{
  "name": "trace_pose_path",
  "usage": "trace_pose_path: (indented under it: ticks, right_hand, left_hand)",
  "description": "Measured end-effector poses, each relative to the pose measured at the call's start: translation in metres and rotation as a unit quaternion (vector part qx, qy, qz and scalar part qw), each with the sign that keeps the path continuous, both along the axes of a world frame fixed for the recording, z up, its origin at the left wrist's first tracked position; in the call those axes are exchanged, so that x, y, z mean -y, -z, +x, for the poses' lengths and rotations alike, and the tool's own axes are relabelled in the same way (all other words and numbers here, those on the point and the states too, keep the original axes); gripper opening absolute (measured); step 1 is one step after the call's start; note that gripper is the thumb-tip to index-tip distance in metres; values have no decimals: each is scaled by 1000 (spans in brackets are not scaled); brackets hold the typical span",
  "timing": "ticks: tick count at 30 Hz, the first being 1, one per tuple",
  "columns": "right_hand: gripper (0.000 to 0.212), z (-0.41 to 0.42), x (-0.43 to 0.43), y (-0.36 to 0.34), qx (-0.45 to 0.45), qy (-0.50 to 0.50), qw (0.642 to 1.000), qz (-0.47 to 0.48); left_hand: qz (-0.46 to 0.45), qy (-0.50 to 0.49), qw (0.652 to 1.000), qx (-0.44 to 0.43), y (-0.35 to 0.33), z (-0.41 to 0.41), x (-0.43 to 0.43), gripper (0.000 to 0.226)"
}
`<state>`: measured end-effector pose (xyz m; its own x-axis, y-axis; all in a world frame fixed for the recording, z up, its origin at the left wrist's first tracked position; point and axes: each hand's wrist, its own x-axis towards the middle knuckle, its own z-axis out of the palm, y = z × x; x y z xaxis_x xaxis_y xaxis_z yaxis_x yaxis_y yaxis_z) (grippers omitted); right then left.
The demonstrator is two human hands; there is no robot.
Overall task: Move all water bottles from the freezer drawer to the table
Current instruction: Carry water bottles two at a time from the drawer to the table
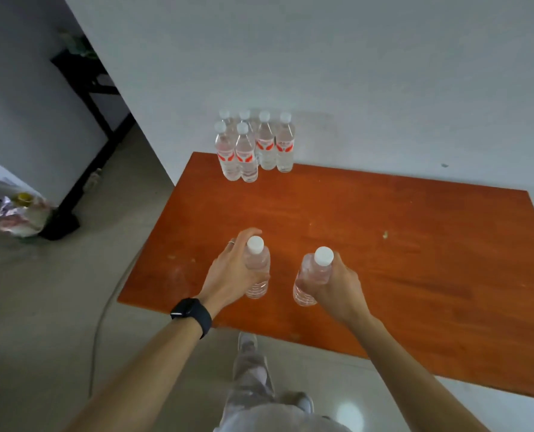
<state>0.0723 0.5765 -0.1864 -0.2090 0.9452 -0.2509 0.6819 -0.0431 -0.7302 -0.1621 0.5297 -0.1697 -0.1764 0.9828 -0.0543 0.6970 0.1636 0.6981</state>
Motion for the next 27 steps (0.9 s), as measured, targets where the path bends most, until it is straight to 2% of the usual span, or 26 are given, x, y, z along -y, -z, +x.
trace_pose_path:
  ticks: [7,10,15,18,21,23,27]
  right_hand:
    - [56,-53,-84,17,-24,37,999,-21]
    - [53,-78,-121,18,-34,51,998,-24]
    - [58,-119,-187,18,-29,70,997,29]
    - [69,-137,-226,23,-38,86,995,37]
    - [67,-152,-264,29,-49,101,993,36]
    - [64,-160,-285,32,-66,107,991,38]
    - [63,-176,-317,37,-88,104,990,39]
  left_hand:
    - [-16,82,993,-80,25,-59,-118,54]
    - [8,134,984,-115,27,-81,-173,58]
    - [60,212,955,-199,29,-109,-254,66]
    - [162,225,910,-308,32,-119,-291,73]
    - [216,207,871,-389,35,-127,-326,70]
    - [231,196,864,-402,37,-131,-346,66]
    - [218,195,867,-403,38,-132,-369,84]
